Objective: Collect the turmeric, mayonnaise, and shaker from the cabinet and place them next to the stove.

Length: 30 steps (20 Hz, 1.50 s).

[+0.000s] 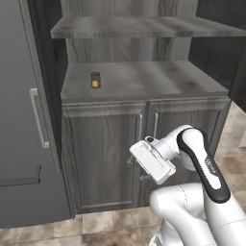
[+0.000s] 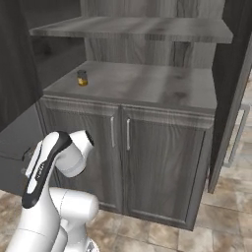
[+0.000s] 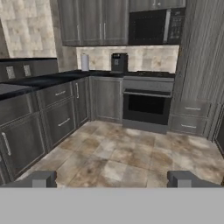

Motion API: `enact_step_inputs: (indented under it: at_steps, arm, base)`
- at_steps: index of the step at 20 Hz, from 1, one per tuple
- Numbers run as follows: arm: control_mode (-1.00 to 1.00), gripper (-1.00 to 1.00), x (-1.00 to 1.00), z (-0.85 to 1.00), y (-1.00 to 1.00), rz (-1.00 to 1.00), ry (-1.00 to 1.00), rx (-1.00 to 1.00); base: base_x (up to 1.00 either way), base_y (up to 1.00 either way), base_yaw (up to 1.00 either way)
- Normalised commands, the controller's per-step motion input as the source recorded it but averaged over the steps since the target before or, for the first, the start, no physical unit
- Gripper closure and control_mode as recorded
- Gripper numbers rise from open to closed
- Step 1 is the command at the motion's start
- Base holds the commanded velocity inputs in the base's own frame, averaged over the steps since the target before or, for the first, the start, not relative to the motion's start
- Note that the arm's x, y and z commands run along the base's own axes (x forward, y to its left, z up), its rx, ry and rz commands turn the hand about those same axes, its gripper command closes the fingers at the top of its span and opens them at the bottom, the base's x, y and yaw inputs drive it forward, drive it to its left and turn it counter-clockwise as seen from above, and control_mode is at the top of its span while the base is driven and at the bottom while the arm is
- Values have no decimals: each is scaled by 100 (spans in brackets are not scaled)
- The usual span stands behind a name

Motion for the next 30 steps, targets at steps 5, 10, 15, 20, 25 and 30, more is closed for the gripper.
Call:
enact_step_inputs:
  at_steps: [5,10,15,20,25,30]
  arm:
    - [100,-100,0,0,0,0,0,0]
    - [100,-100,0,0,0,0,0,0]
    - [100,-100,0,0,0,0,0,0]
    - [100,-100,0,0,0,0,0,0]
    - [100,-100,0,0,0,0,0,0]
    - [100,-100,0,0,0,0,0,0]
  base:
    - [43,0,-20]
    - [46,0,-20]
    - [49,1,-18]
    - [42,15,-16]
    - [39,31,-14]
    - [40,37,-9]
